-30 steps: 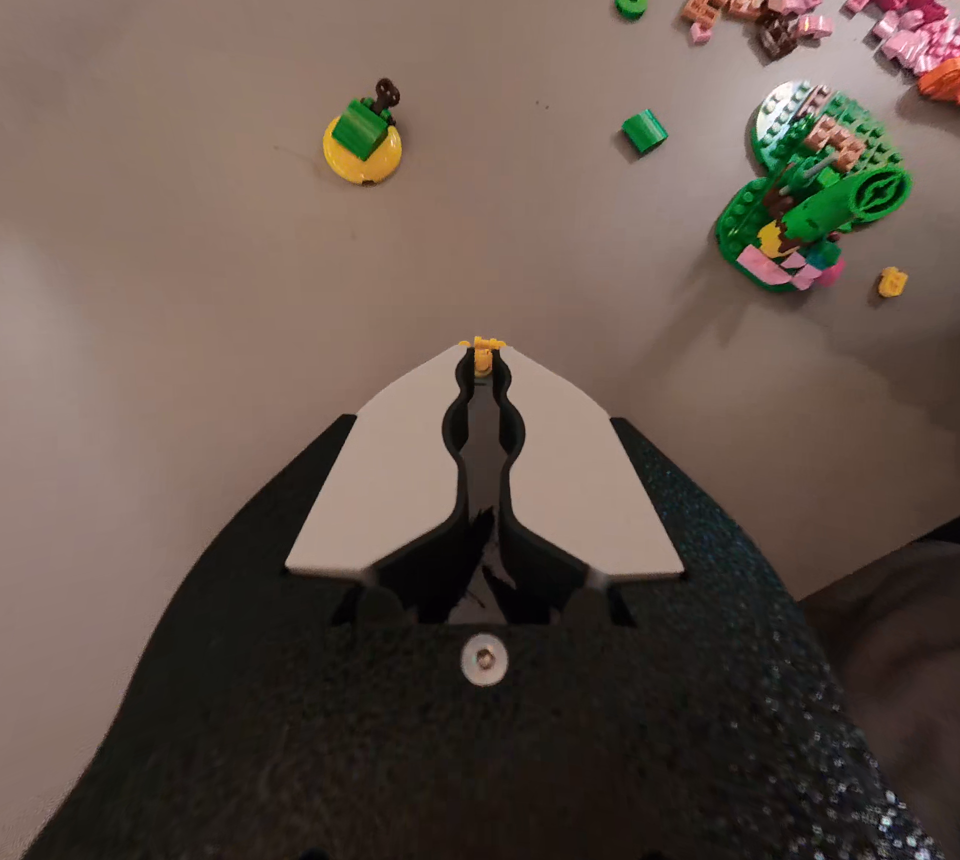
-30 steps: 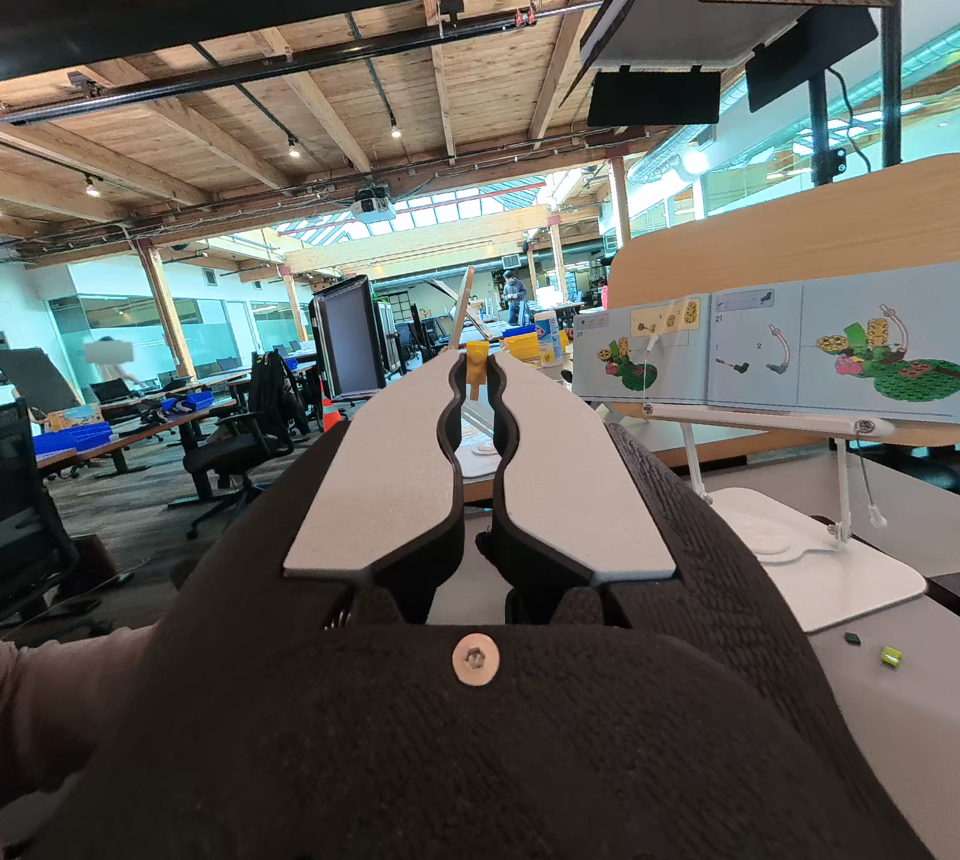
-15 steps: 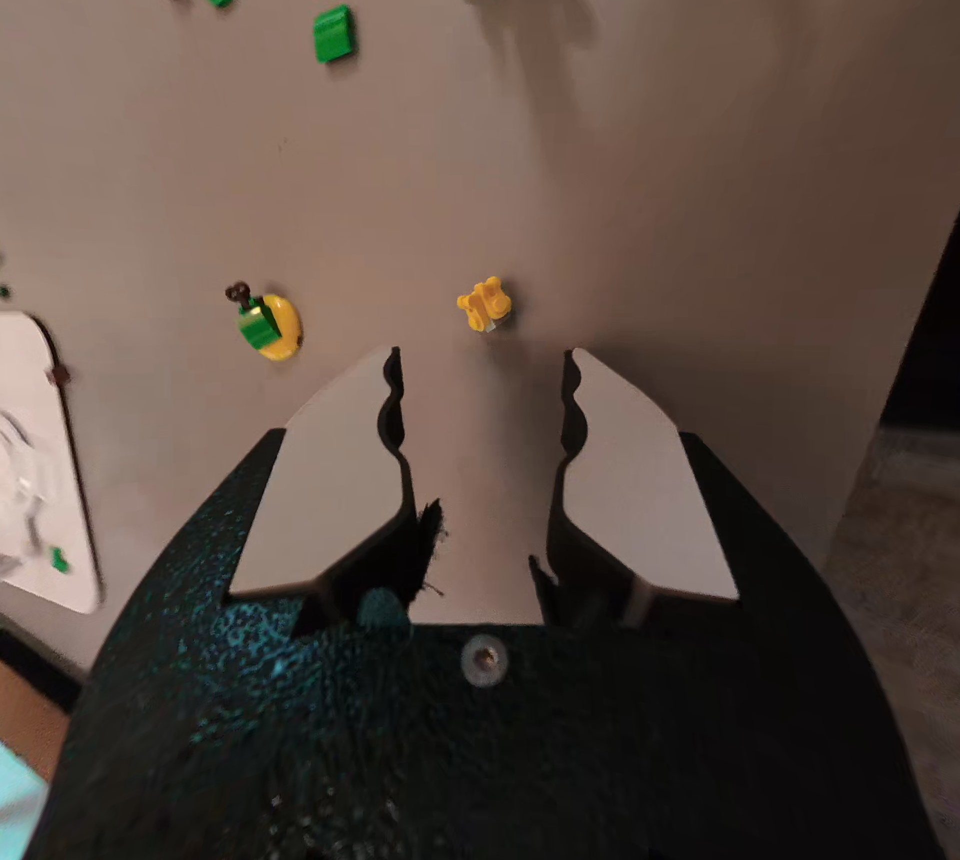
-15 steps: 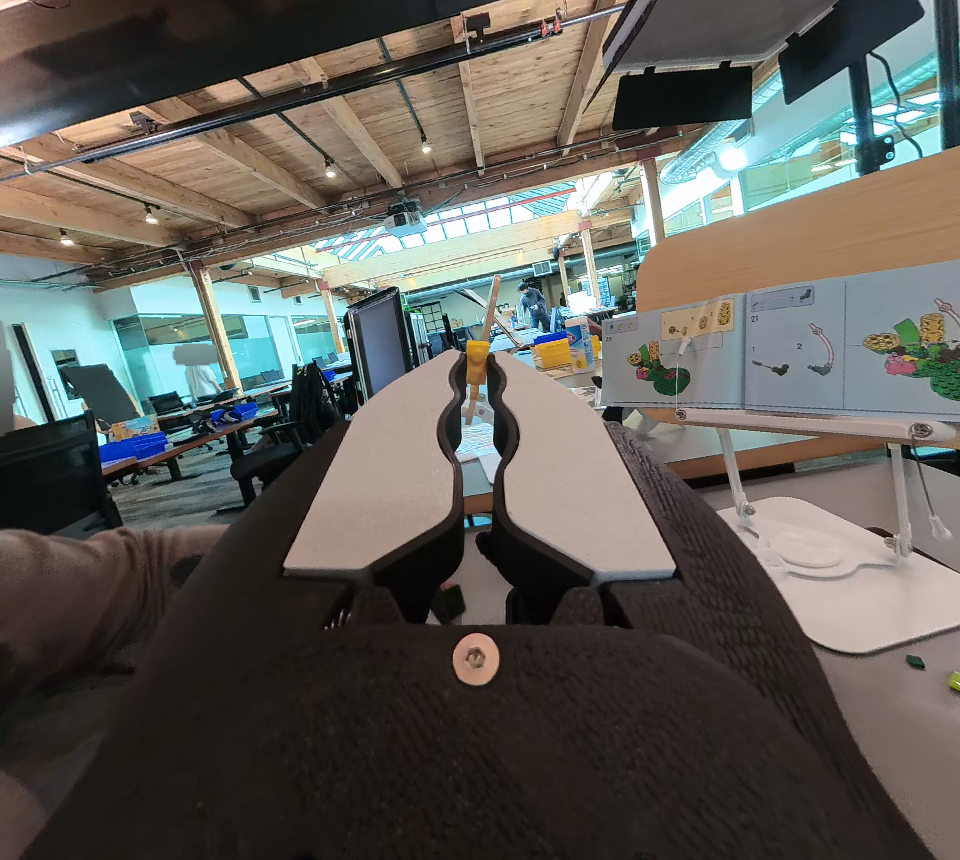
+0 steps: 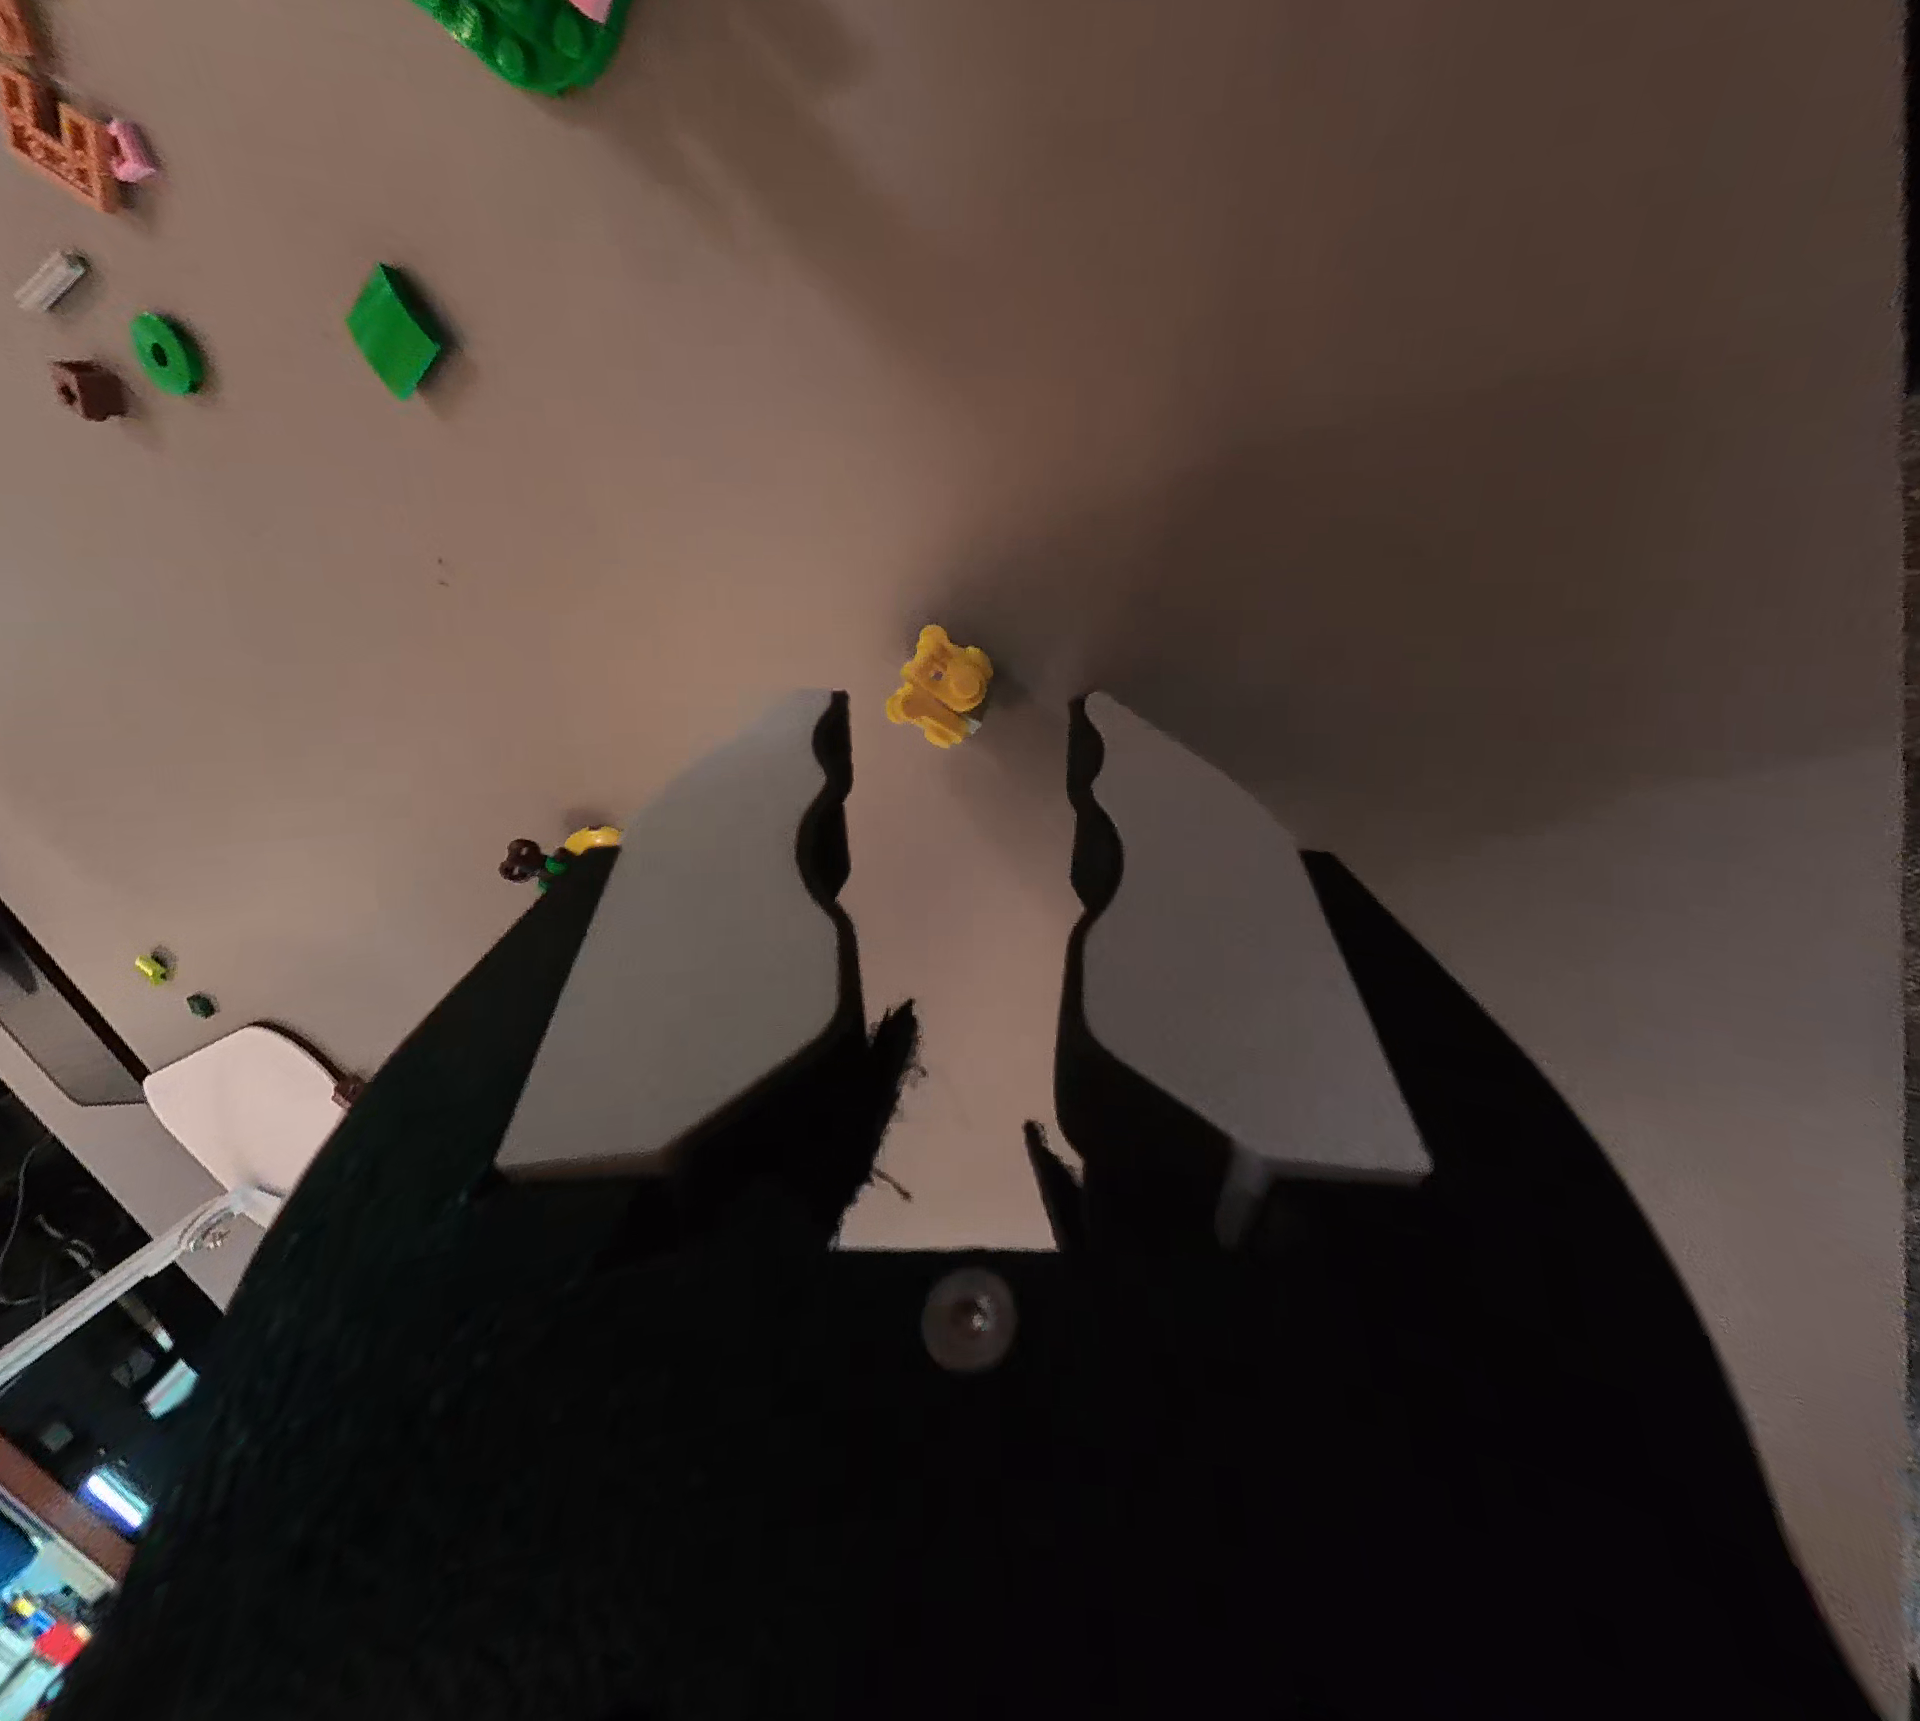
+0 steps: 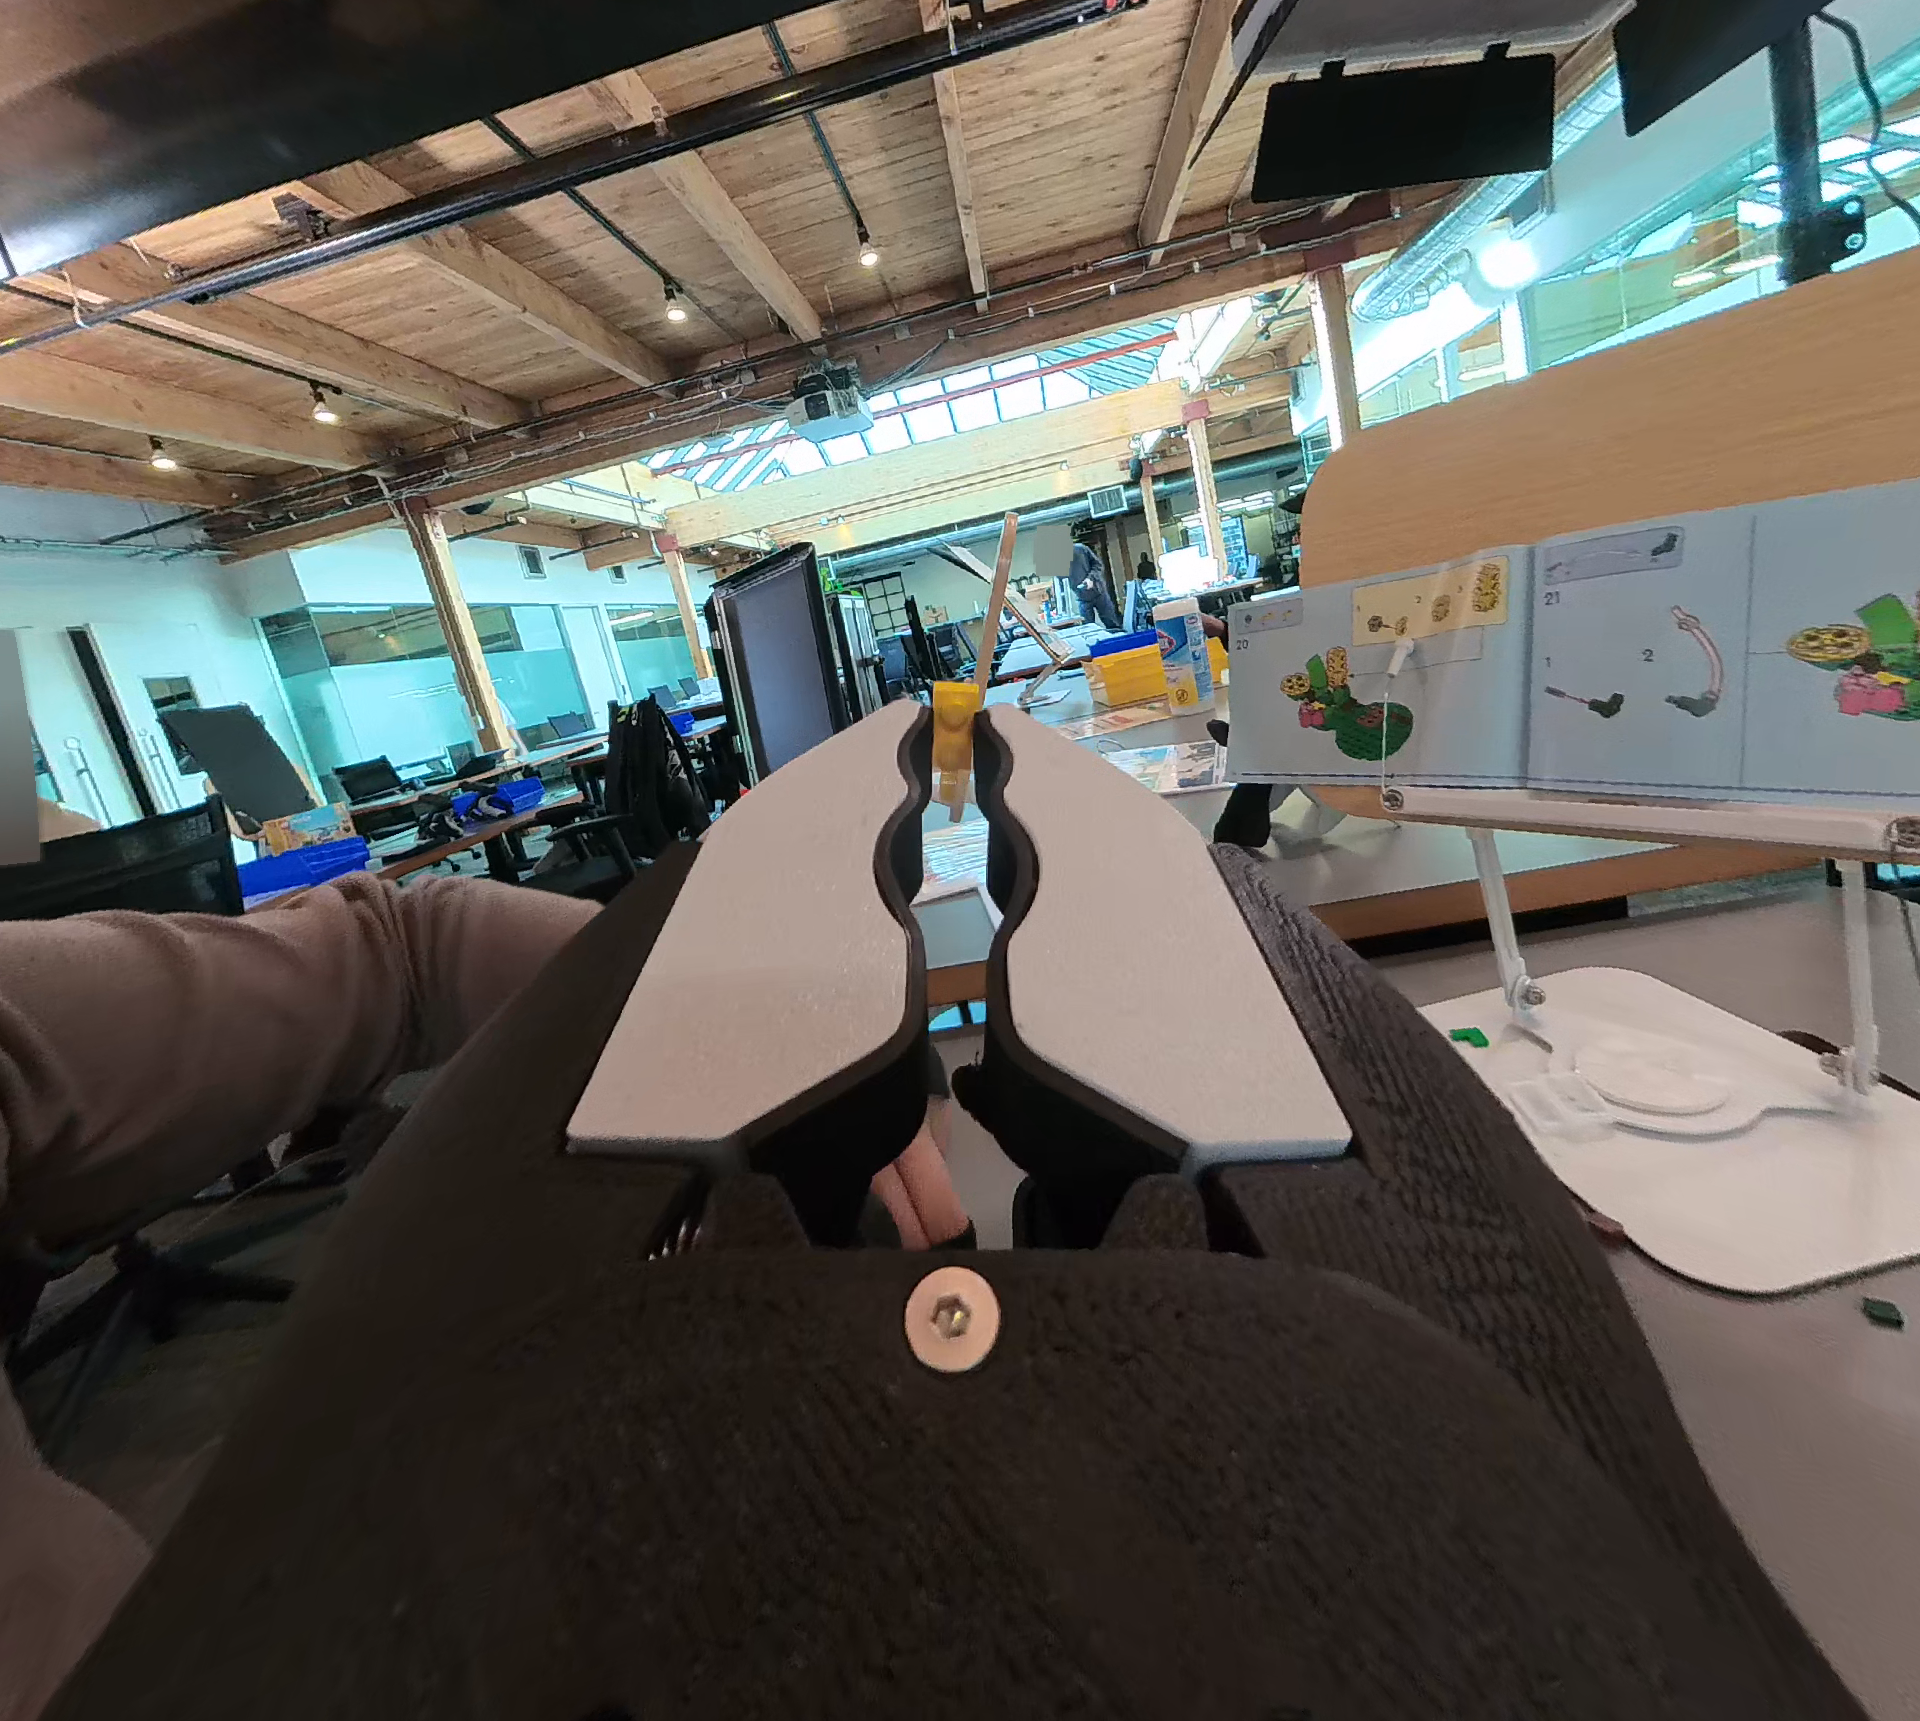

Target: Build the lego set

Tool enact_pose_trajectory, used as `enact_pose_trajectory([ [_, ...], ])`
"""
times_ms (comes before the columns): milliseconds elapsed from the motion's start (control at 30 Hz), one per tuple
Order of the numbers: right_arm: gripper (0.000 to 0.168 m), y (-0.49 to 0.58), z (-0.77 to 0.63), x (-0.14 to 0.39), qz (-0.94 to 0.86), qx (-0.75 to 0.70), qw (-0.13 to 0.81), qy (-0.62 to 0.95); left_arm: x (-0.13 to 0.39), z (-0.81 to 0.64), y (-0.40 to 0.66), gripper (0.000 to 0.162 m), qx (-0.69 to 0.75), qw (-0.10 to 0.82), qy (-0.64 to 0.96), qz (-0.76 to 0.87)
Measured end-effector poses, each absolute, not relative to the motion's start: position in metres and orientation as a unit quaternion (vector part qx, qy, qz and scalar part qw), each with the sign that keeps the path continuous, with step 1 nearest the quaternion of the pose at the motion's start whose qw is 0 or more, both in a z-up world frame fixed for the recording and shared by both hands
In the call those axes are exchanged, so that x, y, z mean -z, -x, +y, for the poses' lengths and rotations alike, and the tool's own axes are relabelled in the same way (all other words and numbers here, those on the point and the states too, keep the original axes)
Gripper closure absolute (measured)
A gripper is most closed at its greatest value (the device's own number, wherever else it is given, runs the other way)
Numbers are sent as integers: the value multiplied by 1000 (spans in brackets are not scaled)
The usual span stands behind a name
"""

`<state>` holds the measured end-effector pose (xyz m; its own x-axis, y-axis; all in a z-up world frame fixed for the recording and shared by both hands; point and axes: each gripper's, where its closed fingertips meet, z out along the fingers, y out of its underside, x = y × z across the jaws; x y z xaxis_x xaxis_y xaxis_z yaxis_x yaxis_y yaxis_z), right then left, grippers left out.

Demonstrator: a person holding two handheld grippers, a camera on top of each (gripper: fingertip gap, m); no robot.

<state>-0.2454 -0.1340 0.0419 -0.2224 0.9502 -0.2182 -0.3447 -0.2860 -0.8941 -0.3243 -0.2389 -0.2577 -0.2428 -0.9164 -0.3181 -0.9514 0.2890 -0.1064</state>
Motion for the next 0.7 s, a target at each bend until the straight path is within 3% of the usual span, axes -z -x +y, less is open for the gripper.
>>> enact_pose_trajectory([
  [333, 162, 248, -136, -39, -375, -694, 456, 412, 260, -233, 321, 145, -69, 186, 588, 784],
  [467, 163, 248, -137, -39, -378, -694, 454, 411, 260, -222, 331, 145, -103, 181, 699, 685],
  [700, 163, 250, -140, -39, -383, -695, 450, 410, 262, -227, 340, 145, -79, 70, 901, 420],
])
